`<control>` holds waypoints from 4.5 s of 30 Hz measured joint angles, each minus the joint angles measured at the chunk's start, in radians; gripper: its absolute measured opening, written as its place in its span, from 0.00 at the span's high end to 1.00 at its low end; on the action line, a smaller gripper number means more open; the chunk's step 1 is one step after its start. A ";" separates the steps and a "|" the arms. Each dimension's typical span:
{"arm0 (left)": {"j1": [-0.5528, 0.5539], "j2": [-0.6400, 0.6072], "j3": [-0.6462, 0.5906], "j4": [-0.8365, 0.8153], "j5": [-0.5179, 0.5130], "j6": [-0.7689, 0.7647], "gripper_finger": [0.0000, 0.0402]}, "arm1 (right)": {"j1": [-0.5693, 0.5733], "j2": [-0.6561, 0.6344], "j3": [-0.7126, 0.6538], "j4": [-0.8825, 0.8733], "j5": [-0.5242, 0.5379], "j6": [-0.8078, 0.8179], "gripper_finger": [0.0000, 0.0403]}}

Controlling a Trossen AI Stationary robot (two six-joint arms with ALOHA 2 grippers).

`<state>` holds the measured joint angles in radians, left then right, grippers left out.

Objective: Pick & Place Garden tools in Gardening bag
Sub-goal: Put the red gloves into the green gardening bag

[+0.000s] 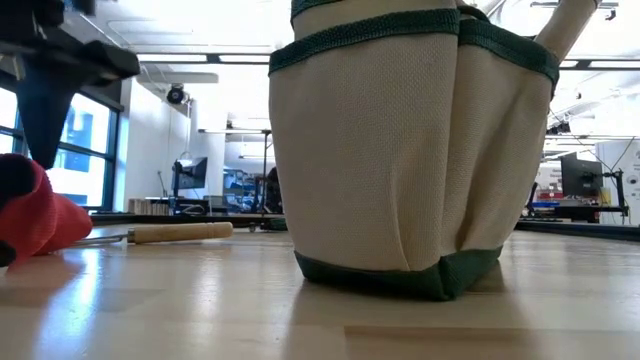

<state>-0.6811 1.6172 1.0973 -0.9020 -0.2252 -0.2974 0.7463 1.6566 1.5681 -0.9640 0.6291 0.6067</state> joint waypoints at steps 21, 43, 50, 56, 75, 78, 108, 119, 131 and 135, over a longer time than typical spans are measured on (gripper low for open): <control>0.001 0.145 0.002 0.137 -0.186 -0.009 0.55 | 0.000 0.000 0.002 0.012 -0.004 -0.001 0.53; 0.053 0.134 -0.093 0.319 -0.098 -0.027 0.98 | 0.000 0.000 0.002 0.015 -0.032 0.025 0.53; 0.053 0.062 0.071 0.001 -0.187 -0.053 0.99 | 0.017 0.000 0.002 0.014 -0.024 0.020 0.53; 0.053 0.008 0.400 -0.193 -0.403 -0.074 0.99 | 0.052 0.000 0.002 0.005 0.054 0.028 0.53; 0.170 0.007 0.272 0.997 -0.299 0.075 0.99 | 0.211 0.000 0.002 -0.110 0.269 0.228 0.53; 0.202 0.007 0.132 1.241 -0.281 0.025 0.99 | 0.229 0.000 0.002 -0.110 0.290 0.234 0.53; 0.256 0.165 -0.126 1.667 -0.128 -0.447 1.00 | 0.206 0.000 0.002 -0.116 0.322 0.227 0.53; 0.270 0.146 -0.128 1.528 -0.130 -0.546 1.00 | 0.206 0.000 0.002 -0.117 0.314 0.233 0.53; 0.269 0.105 -0.127 1.394 -0.177 -0.528 0.99 | 0.206 0.000 0.002 -0.117 0.307 0.235 0.53; 0.269 0.044 -0.126 1.329 -0.215 -0.459 0.99 | 0.206 0.000 0.002 -0.121 0.307 0.235 0.53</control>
<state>-0.4120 1.6608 0.9709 0.4270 -0.4399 -0.7560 0.9527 1.6569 1.5696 -1.0854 0.9360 0.8413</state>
